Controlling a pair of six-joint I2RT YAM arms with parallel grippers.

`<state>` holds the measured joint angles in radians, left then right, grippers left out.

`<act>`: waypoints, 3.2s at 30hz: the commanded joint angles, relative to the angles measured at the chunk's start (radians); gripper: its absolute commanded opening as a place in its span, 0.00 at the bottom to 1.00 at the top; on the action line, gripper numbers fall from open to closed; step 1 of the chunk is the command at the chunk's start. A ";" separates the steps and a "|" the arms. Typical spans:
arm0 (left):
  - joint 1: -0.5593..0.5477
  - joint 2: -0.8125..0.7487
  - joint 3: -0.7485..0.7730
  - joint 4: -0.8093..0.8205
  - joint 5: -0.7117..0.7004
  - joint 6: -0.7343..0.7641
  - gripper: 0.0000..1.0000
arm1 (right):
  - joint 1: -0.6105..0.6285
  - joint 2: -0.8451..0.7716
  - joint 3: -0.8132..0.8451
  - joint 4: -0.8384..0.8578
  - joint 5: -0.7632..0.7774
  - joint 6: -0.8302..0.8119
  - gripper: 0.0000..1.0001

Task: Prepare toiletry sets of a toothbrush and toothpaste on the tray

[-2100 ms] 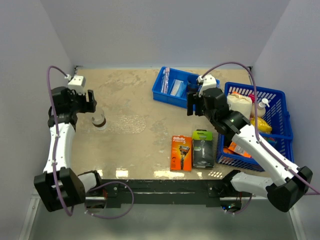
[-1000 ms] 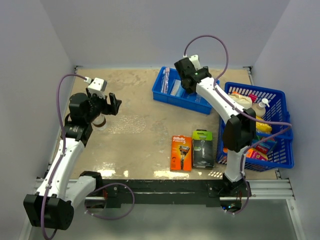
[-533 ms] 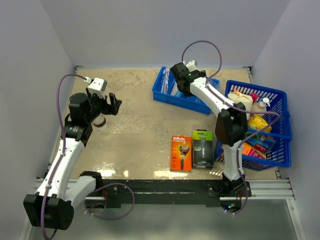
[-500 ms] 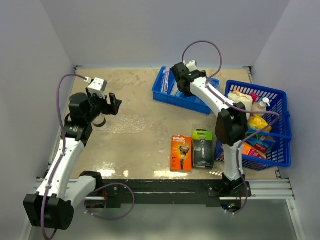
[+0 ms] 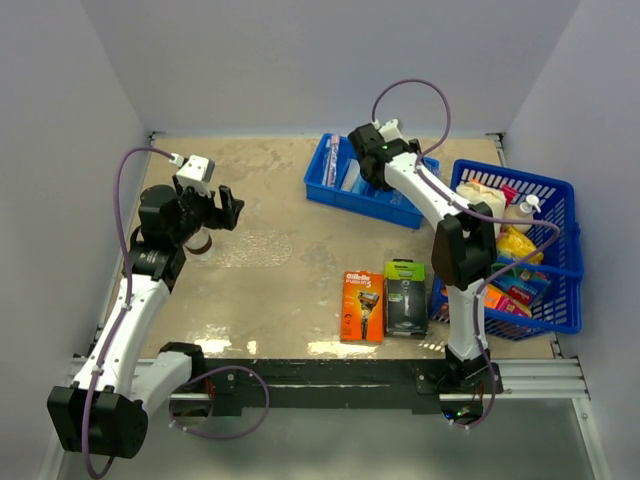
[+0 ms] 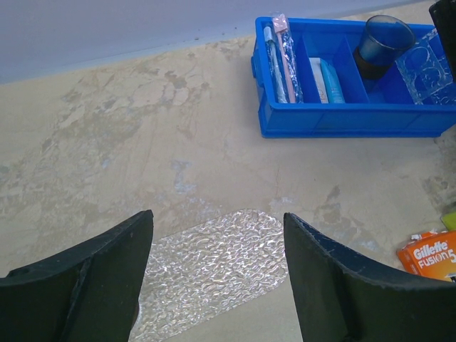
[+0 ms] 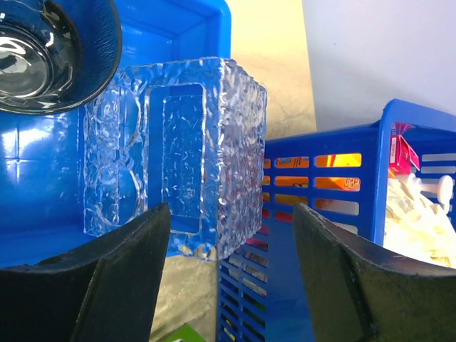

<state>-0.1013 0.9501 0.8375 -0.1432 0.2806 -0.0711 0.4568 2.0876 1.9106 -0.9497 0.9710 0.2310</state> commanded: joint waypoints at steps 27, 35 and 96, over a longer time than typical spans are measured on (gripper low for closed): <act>-0.006 -0.002 0.002 0.040 0.008 -0.019 0.78 | -0.023 0.034 0.021 0.025 0.121 -0.013 0.29; -0.006 -0.002 0.003 0.042 0.008 -0.019 0.78 | -0.021 0.006 0.028 0.035 0.123 -0.028 0.15; -0.113 0.145 -0.025 0.269 0.566 -0.147 0.77 | 0.273 -0.620 -0.444 0.348 -0.776 -0.387 0.00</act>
<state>-0.2058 1.0489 0.7998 0.0986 0.8562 -0.1825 0.6880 1.4929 1.4635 -0.6712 0.2386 -0.1326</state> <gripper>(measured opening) 0.780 0.203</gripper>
